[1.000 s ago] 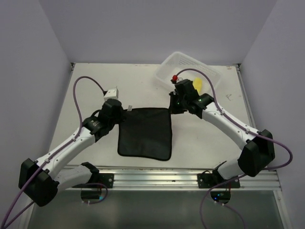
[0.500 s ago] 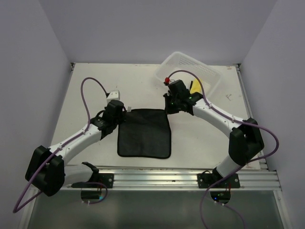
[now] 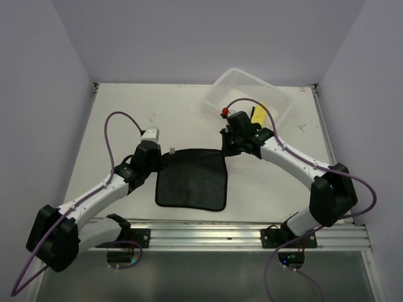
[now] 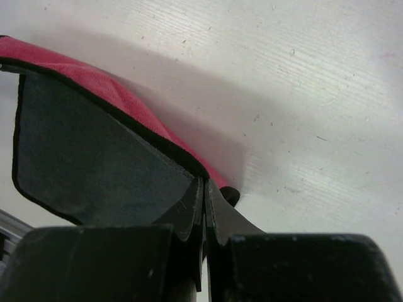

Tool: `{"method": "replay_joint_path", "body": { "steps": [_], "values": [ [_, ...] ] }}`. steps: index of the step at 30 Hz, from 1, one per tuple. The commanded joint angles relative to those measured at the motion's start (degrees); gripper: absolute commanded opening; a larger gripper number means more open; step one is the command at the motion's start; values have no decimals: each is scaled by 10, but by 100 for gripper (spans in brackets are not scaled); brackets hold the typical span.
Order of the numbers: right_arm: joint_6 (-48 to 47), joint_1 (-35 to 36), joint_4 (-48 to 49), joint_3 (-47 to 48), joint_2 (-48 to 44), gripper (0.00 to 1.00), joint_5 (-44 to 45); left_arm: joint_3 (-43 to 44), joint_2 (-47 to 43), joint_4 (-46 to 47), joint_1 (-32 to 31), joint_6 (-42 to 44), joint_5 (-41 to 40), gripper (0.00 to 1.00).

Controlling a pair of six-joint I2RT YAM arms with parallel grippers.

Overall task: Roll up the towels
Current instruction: Flatten the towel, then fold the towel

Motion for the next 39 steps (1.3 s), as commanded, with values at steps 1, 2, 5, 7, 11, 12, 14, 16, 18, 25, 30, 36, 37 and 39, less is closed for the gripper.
{"method": "replay_joint_path", "body": {
  "steps": [1,2,5,7,11,12,14,16,18,25,30,36,37,39],
  "values": [
    [-3,2,11,-13,-41,0,-19,-16,-41,29,4,19,27,0],
    [-3,4,7,-15,-44,0,-28,-20,-54,25,4,20,28,0],
    [-14,19,-1,-22,-49,0,-30,-28,-71,14,4,17,31,0],
    [-15,31,-5,-31,-53,0,-25,-31,-77,5,4,6,27,0],
    [-7,40,1,-55,-73,0,-25,-35,-93,-17,3,-5,24,0],
    [-6,41,0,-59,-77,0,-22,-37,-99,-18,3,-8,24,0],
    [-6,42,-2,-71,-85,0,-19,-46,-120,-25,3,-19,19,0],
    [-4,42,-6,-83,-100,0,-13,-57,-132,-29,4,-31,15,0],
    [-5,42,-8,-90,-116,0,-9,-61,-144,-40,4,-38,15,0],
    [4,42,-12,-124,-152,0,-18,-91,-168,-51,3,-75,24,0],
    [6,49,-11,-141,-163,0,-28,-92,-202,-70,3,-103,4,0],
    [12,58,-3,-157,-187,0,-32,-77,-209,-84,4,-102,3,0],
    [13,61,-3,-157,-189,0,-33,-75,-209,-86,3,-103,5,0],
    [14,63,-3,-157,-200,0,-34,-71,-212,-88,3,-106,9,0]
  ]
}}
